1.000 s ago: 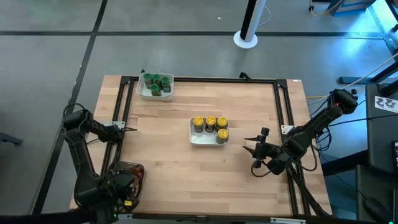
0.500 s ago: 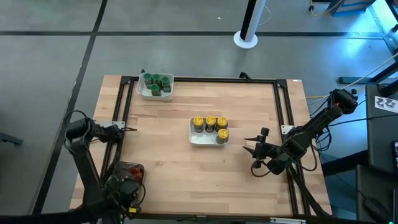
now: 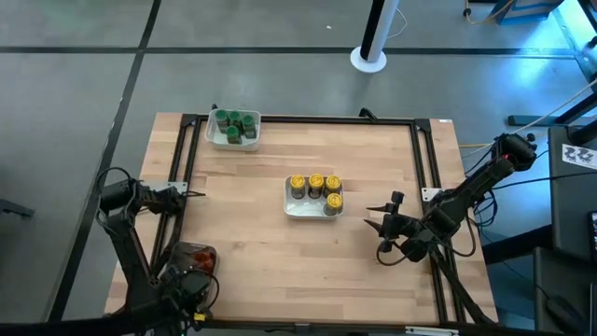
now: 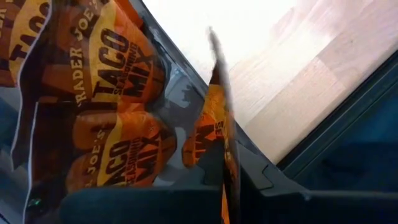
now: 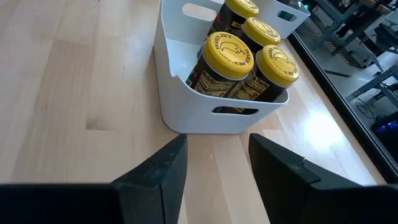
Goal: Sort spices by type
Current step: Put the orange seasoning pack into the black bin, then return to Home Position
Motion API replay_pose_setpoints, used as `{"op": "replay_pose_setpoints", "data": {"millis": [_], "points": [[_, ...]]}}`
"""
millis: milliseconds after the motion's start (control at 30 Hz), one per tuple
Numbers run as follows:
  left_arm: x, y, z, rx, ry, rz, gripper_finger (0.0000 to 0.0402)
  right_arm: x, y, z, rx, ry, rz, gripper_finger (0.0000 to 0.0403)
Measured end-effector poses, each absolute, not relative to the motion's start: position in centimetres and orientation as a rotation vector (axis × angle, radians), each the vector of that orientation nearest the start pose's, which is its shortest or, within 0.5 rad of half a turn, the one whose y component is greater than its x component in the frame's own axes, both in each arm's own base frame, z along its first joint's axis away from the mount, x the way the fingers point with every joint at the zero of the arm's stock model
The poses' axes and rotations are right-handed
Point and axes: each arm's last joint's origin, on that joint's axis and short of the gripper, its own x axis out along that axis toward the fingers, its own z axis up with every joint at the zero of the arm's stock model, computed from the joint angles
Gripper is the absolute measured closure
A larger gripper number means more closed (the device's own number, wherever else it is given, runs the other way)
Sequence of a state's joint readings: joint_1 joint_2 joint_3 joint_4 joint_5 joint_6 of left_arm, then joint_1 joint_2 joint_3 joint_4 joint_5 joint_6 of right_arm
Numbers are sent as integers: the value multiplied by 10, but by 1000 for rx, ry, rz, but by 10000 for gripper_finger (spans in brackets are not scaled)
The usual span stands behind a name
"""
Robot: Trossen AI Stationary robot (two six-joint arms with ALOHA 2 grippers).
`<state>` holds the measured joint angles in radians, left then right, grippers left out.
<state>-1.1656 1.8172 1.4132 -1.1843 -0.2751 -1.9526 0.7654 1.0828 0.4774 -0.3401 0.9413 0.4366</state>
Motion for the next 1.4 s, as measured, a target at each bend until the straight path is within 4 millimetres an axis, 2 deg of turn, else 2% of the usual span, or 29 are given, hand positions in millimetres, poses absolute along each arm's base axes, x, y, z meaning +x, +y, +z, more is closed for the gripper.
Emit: {"op": "replay_pose_setpoints", "data": {"millis": [133, 400, 567, 733, 967, 1200, 1400], "points": [[138, -302, 223, -567, 1214, 600, 375, 147, 109, 178, -292, 562, -288, 231], [137, -300, 226, -582, 1245, 601, 289, 147, 109, 178, -292, 562, -288, 231], [136, -290, 246, -645, 1239, 578, 266, 147, 109, 178, -294, 562, -287, 231], [143, -271, 269, -724, 1197, 568, 264, 147, 109, 178, -313, 569, -278, 231], [172, -241, 292, -735, 1062, 509, 268, 147, 109, 178, -315, 573, -273, 231], [215, -202, 302, -606, 1001, 464, 268, 147, 110, 177, -301, 594, -239, 231], [258, -170, 307, -426, 942, 314, 268, 147, 111, 176, -282, 617, -201, 231]]}}
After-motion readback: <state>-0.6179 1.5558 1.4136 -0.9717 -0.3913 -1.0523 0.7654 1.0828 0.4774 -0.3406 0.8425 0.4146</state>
